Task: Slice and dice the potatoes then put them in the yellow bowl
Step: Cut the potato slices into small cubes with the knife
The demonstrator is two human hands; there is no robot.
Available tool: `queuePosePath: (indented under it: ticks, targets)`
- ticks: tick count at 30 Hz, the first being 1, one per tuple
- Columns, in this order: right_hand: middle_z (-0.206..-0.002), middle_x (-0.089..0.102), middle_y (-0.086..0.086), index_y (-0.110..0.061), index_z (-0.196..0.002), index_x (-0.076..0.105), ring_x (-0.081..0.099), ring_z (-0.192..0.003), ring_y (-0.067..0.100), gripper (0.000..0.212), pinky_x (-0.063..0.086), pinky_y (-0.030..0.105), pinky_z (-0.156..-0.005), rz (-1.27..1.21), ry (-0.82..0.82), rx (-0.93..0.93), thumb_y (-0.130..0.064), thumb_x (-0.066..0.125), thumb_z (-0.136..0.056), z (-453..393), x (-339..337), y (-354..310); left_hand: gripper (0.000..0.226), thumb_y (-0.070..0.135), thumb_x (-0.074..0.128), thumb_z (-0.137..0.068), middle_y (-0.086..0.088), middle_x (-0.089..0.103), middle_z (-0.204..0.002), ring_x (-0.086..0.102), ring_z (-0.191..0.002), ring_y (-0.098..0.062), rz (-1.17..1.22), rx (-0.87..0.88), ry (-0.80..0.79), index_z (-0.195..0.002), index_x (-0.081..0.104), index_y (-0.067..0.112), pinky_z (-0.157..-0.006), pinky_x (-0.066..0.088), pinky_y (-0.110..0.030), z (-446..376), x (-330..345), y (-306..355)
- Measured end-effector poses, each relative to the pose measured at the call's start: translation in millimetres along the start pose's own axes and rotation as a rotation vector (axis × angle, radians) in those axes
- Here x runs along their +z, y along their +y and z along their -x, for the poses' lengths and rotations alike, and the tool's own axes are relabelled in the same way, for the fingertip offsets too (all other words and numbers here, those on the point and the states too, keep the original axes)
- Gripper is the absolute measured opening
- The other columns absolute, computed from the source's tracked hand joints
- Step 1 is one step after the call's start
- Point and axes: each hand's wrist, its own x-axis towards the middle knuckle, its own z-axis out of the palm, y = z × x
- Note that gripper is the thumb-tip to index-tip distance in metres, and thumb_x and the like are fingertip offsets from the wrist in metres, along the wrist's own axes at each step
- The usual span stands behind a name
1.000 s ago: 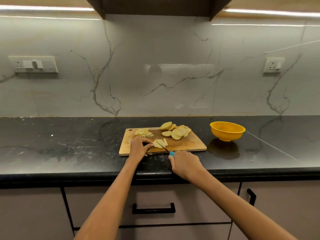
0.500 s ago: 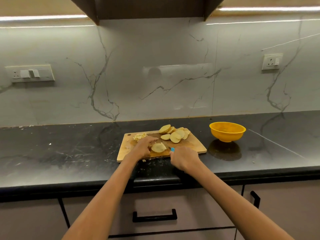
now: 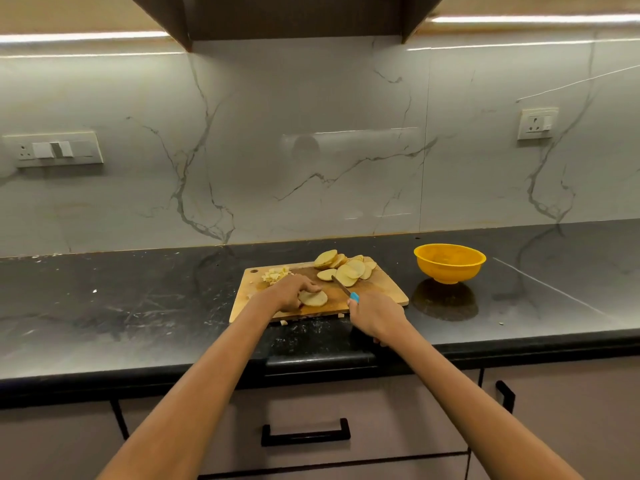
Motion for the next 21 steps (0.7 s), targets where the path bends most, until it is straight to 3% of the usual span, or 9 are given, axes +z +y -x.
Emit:
queuePosePath:
  ticks: [2, 5, 7, 11, 13, 16, 19, 21]
  targets:
    - [-0.096, 0.065, 0.011, -0.006, -0.102, 0.059, 0.062, -0.081, 0.024, 0.040, 0.051, 0.035, -0.076, -0.007, -0.011, -0.010, -0.038, 0.034, -0.101, 1.8, -1.7, 0.2, 0.056, -0.007, 0.053, -0.086, -0.004, 0.040, -0.145, 0.037, -0.132, -0.022, -0.025, -0.007, 0.013, -0.136, 0.046, 0.016, -0.108, 0.034, -0.034, 1.2, 0.5, 2.1]
    - [-0.073, 0.054, 0.003, -0.012, -0.081, 0.048, 0.053, -0.063, 0.016, 0.035, 0.052, 0.034, -0.074, -0.043, -0.047, 0.028, -0.038, 0.036, -0.101, 6.4, -1.2, 1.0, 0.049, 0.005, 0.058, -0.089, -0.007, 0.047, -0.139, 0.044, -0.126, -0.022, -0.057, -0.042, 0.051, -0.136, 0.046, 0.011, -0.105, 0.035, -0.031, 2.9, 2.2, 4.6]
    - [-0.068, 0.049, 0.001, -0.014, -0.072, 0.042, 0.052, -0.063, 0.017, 0.038, 0.052, 0.034, -0.076, -0.028, -0.074, 0.052, -0.039, 0.037, -0.100, 10.2, -0.2, -0.2, 0.048, 0.013, 0.062, -0.088, -0.009, 0.052, -0.135, 0.048, -0.122, -0.023, -0.046, -0.069, 0.095, -0.133, 0.049, 0.008, -0.102, 0.037, -0.031, 3.7, 4.2, 6.8]
    - [-0.072, 0.053, 0.003, -0.010, -0.080, 0.049, 0.057, -0.078, 0.022, 0.037, 0.050, 0.034, -0.078, 0.003, -0.102, 0.022, -0.038, 0.037, -0.101, 13.1, -0.6, -6.6, 0.053, 0.021, 0.067, -0.084, -0.011, 0.055, -0.131, 0.051, -0.119, -0.024, 0.017, -0.098, 0.179, -0.133, 0.049, 0.007, -0.100, 0.039, -0.031, 6.8, 8.4, 11.0]
    - [-0.089, 0.063, 0.008, -0.006, -0.095, 0.058, 0.062, -0.088, 0.025, 0.037, 0.048, 0.033, -0.078, 0.037, -0.116, -0.018, -0.036, 0.037, -0.101, 9.0, -1.0, -11.2, 0.057, 0.024, 0.065, -0.086, -0.011, 0.046, -0.139, 0.043, -0.127, -0.025, 0.043, -0.096, 0.169, -0.137, 0.044, 0.010, -0.105, 0.034, -0.033, 10.5, 10.3, 8.8]
    - [-0.107, 0.065, 0.012, -0.003, -0.107, 0.060, 0.062, -0.096, 0.025, 0.039, 0.044, 0.031, -0.076, 0.093, -0.140, -0.061, -0.034, 0.037, -0.101, 1.8, -2.1, -15.0, 0.055, 0.025, 0.059, -0.090, -0.010, 0.034, -0.149, 0.032, -0.136, -0.026, 0.141, -0.094, 0.101, -0.141, 0.040, 0.013, -0.112, 0.026, -0.038, 14.0, 12.0, 3.2]
    - [-0.105, 0.064, 0.012, -0.002, -0.108, 0.059, 0.061, -0.092, 0.025, 0.040, 0.047, 0.032, -0.078, 0.091, -0.167, -0.073, -0.033, 0.035, -0.102, -2.8, -4.8, -15.4, 0.047, 0.022, 0.059, -0.091, -0.013, 0.049, -0.136, 0.045, -0.124, -0.027, 0.157, -0.129, 0.104, -0.134, 0.048, 0.007, -0.104, 0.034, -0.036, 13.4, 11.7, 6.2]
    - [-0.089, 0.062, 0.009, -0.004, -0.096, 0.057, 0.058, -0.081, 0.024, 0.037, 0.048, 0.031, -0.071, 0.053, -0.160, -0.060, -0.032, 0.035, -0.102, -2.6, -4.8, -12.9, 0.037, 0.021, 0.058, -0.091, -0.015, 0.055, -0.126, 0.049, -0.116, -0.027, 0.141, -0.149, 0.128, -0.123, 0.055, 0.002, -0.097, 0.037, -0.033, 13.2, 12.9, 11.7]
